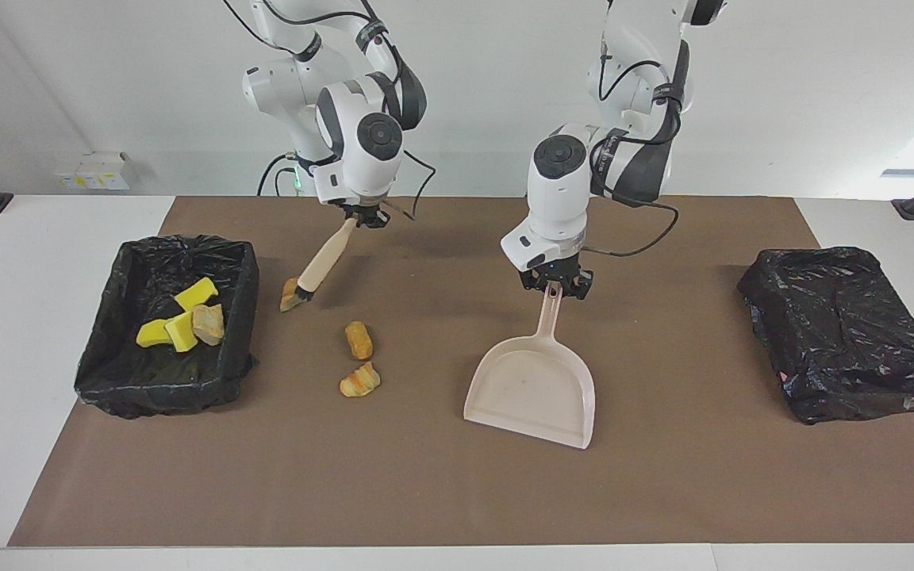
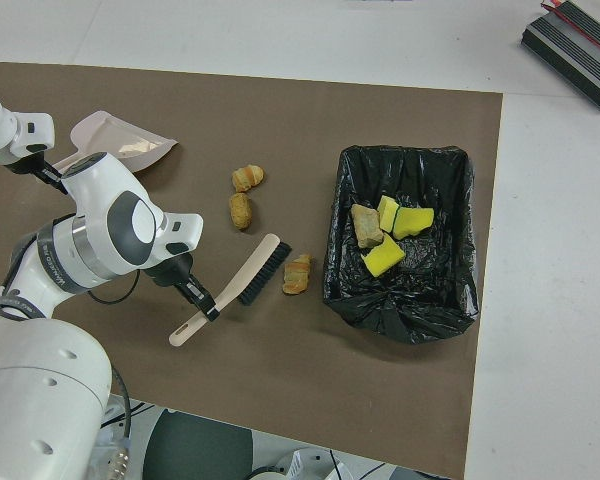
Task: Sweep and dump trash in bin
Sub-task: 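Grasp the dustpan handle with the left gripper while the right gripper reaches the brush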
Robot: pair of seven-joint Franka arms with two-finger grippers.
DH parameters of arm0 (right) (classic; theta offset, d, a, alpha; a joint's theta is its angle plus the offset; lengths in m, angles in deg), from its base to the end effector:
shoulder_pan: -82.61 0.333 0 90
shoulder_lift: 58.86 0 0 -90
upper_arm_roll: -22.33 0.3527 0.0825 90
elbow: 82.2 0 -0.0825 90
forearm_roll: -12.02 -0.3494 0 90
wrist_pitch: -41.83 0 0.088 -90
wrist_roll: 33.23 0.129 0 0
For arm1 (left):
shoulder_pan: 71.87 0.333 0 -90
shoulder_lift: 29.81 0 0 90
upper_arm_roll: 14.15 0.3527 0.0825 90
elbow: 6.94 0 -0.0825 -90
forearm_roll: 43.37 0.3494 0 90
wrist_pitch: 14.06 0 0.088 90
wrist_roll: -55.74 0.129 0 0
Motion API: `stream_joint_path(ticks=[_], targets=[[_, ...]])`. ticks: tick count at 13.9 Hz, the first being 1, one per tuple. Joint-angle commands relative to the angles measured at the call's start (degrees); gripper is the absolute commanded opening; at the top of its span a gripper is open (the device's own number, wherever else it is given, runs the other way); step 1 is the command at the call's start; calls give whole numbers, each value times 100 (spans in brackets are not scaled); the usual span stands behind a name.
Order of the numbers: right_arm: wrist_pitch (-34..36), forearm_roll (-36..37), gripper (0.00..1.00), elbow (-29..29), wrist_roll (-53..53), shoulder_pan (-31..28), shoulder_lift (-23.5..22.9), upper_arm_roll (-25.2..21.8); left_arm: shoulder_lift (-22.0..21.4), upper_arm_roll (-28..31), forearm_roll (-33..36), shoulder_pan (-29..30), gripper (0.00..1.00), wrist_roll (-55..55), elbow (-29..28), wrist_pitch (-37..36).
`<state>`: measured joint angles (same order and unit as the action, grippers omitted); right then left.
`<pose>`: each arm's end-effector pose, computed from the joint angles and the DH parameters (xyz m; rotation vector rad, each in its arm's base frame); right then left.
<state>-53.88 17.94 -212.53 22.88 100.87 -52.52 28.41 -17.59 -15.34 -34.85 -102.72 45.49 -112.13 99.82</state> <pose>0.3653 0.1524 0.4109 2.6159 -0.6985 -0.4240 0.5017 -0.2987 0.4392 -2.9248 0.6609 0.0157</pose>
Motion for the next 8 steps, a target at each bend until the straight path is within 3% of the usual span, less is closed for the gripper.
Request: stream_joint_path(ticks=[1,3,8], targets=[[-392,163,0,-701,-660,-724,393,78,-123,-31,36,53,10,566,-352,247],[-1140,163,0,-1300,-1074,-920,640,87,-106,-31,-279,88,21,647,-659,764],[-1940,67,0,-1259,-1715,-517,439,122,-88,-31,-728,167,38,524,-845,1452]])
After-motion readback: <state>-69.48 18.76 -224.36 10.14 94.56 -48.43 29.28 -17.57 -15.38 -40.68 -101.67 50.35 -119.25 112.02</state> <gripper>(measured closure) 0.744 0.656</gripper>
